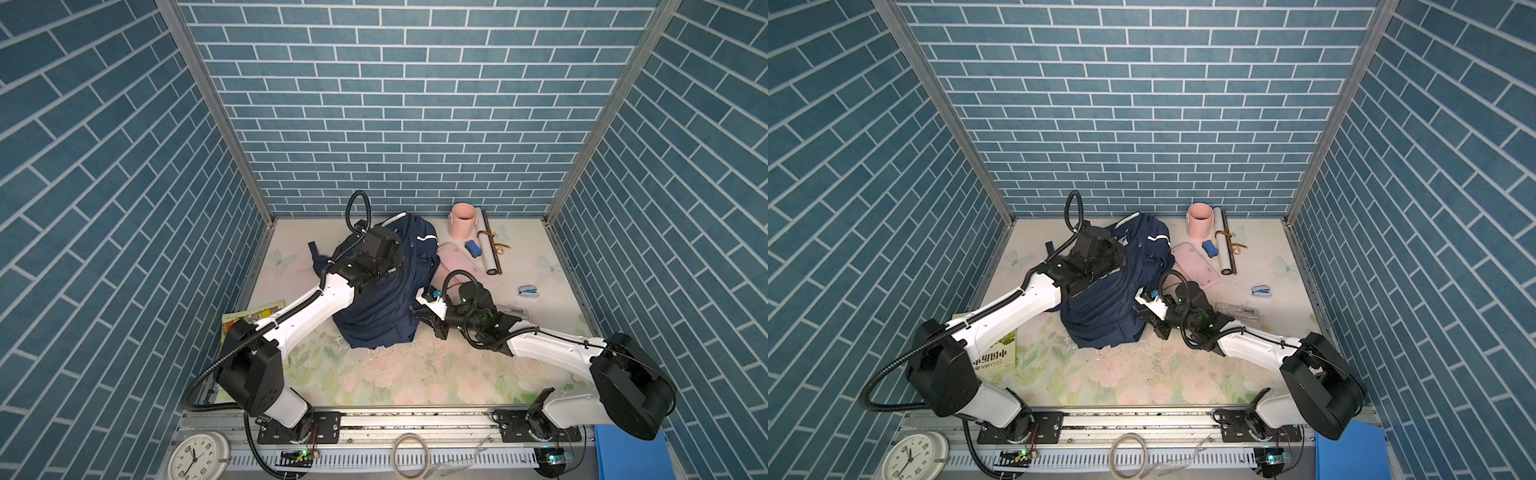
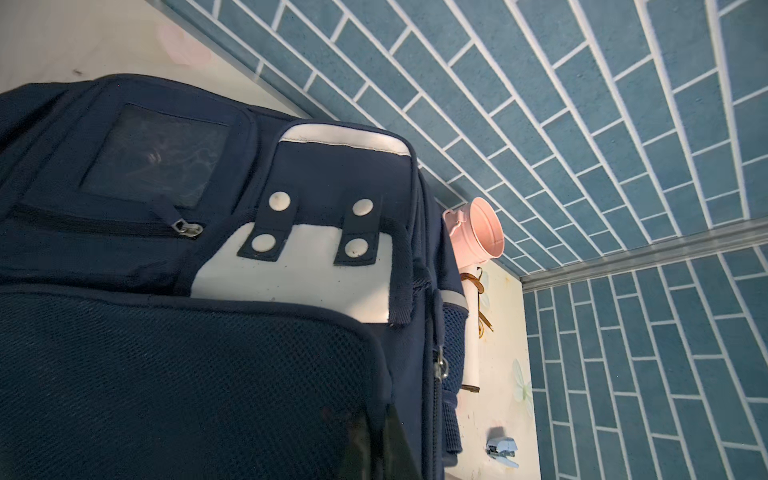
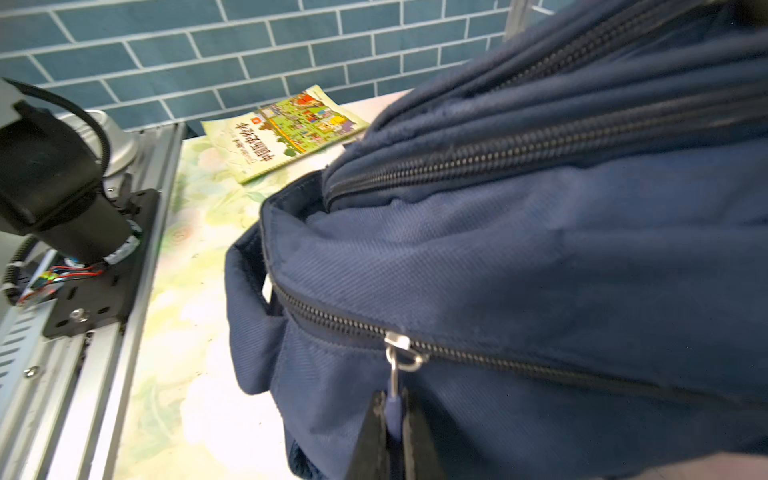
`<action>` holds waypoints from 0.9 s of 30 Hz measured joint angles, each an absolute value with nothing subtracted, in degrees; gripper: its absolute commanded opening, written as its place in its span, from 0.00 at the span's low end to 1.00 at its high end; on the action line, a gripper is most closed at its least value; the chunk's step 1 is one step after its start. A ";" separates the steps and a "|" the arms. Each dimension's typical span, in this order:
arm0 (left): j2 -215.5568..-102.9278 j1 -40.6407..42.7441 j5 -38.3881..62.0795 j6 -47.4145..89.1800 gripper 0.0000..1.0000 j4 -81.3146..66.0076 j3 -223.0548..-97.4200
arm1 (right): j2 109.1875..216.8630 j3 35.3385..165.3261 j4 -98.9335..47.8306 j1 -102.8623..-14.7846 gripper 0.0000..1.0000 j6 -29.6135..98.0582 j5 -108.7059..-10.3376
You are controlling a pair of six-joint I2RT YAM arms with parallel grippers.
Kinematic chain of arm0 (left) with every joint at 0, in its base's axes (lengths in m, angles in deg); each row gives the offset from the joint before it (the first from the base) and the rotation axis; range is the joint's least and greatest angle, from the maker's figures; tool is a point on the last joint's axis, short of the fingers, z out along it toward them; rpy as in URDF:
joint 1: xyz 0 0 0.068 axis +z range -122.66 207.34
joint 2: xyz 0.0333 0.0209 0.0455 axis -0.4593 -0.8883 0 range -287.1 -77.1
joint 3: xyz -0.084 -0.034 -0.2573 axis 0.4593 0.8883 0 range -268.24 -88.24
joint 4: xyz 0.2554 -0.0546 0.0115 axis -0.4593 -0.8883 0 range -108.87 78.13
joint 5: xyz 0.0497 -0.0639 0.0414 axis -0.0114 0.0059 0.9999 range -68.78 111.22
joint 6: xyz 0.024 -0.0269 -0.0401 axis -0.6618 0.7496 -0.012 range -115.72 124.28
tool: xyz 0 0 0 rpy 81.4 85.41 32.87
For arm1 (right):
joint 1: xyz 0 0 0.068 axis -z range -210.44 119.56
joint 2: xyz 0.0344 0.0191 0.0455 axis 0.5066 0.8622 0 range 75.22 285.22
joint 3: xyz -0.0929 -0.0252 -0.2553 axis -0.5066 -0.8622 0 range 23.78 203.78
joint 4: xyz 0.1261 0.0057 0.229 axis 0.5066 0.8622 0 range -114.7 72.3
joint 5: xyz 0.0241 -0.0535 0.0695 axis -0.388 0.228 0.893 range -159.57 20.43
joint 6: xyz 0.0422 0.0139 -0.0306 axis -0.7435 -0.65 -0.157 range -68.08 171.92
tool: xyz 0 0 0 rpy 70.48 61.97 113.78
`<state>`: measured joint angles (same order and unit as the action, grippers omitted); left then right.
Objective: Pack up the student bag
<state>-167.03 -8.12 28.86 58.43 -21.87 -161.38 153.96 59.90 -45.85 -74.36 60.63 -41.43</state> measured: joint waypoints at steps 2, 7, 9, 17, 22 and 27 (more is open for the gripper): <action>-167.47 -7.99 27.02 54.89 0.72 -21.09 -162.17 | 153.96 59.90 -44.84 -72.92 0.00 59.63 -41.24; -163.34 -7.20 23.79 41.95 0.80 -23.16 -160.73 | 153.05 59.20 -41.61 -69.73 0.00 58.47 -41.19; -160.45 -6.96 22.41 35.87 0.80 -25.15 -158.61 | 152.00 58.91 -40.93 -68.61 0.00 58.14 -41.06; -156.19 -9.45 22.26 14.56 0.80 -35.69 -151.46 | 150.20 58.59 -38.70 -66.21 0.00 57.75 -41.00; -156.82 -13.08 24.53 8.29 0.80 -39.12 -148.44 | 149.33 58.52 -37.67 -65.18 0.00 57.75 -40.95; -158.09 -13.32 25.64 5.34 0.80 -38.81 -147.37 | 148.98 58.52 -36.19 -64.57 0.00 57.75 -40.97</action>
